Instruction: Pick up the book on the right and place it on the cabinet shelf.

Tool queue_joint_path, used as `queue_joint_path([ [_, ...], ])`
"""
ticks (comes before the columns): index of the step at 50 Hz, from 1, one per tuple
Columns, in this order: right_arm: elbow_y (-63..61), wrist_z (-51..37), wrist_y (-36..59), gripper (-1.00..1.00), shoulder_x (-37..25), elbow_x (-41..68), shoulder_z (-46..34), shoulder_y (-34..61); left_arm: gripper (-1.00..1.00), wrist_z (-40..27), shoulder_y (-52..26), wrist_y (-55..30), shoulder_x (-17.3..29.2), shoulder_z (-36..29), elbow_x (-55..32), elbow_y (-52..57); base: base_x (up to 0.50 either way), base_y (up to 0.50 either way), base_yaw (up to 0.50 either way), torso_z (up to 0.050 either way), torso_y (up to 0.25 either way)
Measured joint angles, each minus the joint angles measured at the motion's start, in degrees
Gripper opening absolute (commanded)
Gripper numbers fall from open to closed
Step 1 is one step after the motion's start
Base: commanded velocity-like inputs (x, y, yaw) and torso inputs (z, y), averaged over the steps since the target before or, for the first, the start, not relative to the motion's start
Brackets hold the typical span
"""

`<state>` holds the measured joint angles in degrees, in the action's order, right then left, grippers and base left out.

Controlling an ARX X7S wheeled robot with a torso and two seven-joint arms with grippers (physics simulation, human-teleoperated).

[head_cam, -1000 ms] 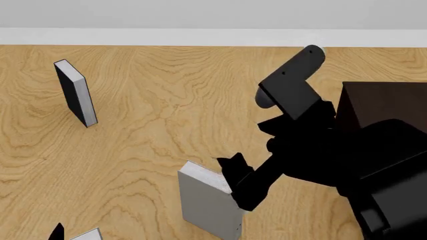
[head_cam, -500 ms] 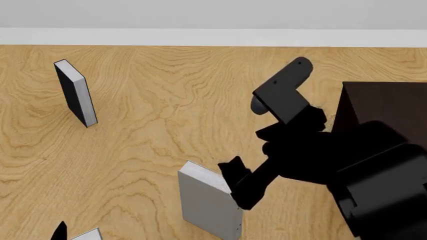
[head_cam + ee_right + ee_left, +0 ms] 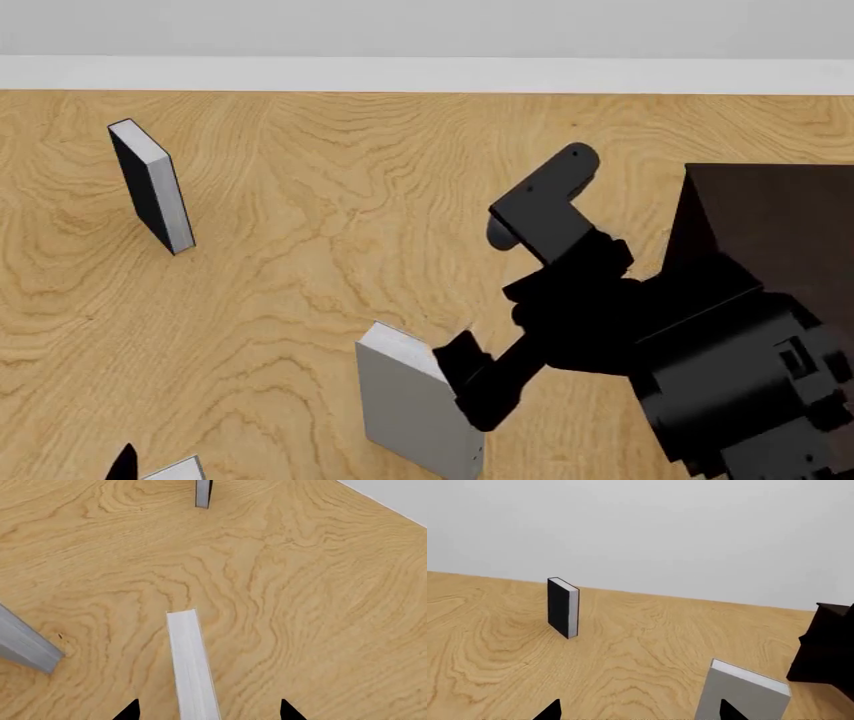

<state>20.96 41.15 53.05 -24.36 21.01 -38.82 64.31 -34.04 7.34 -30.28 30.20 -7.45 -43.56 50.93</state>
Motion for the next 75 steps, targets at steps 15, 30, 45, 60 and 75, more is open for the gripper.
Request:
queue_joint_path([
  [15, 6.83, 1.1, -3.62, 1.0, 2.46, -1.26, -1.84, 0.26, 1.0, 0.26, 0.01, 0.64, 0.0, -0.23, 0.06, -1.07, 0.0, 0.0, 0.0, 0.0, 0.0],
  [30, 10.76, 1.97, -5.69, 1.0, 3.91, -1.72, -3.1, -0.35, 1.0, 0.32, -0.11, 1.06, 0.09, -0.35, -0.09, -1.65, 0.0, 0.0, 0.0, 0.0, 0.0],
  [45, 12.37, 2.33, -6.28, 1.0, 4.48, -1.69, -3.78, -1.18, 1.0, 0.25, -0.03, 1.35, 0.33, -0.47, -0.32, -1.63, 0.0, 0.0, 0.0, 0.0, 0.0],
  [60, 13.51, 2.24, -6.64, 1.0, 4.78, -1.49, -3.9, -1.76, 1.0, 0.11, 0.16, 1.72, 0.58, -0.49, -0.45, -1.71, 0.0, 0.0, 0.0, 0.0, 0.0],
  [75, 15.4, 2.1, -7.75, 1.0, 5.34, -1.57, -4.06, -2.12, 1.0, 0.06, 0.43, 2.17, 0.79, -0.55, -0.46, -1.96, 0.0, 0.0, 0.0, 0.0, 0.0],
])
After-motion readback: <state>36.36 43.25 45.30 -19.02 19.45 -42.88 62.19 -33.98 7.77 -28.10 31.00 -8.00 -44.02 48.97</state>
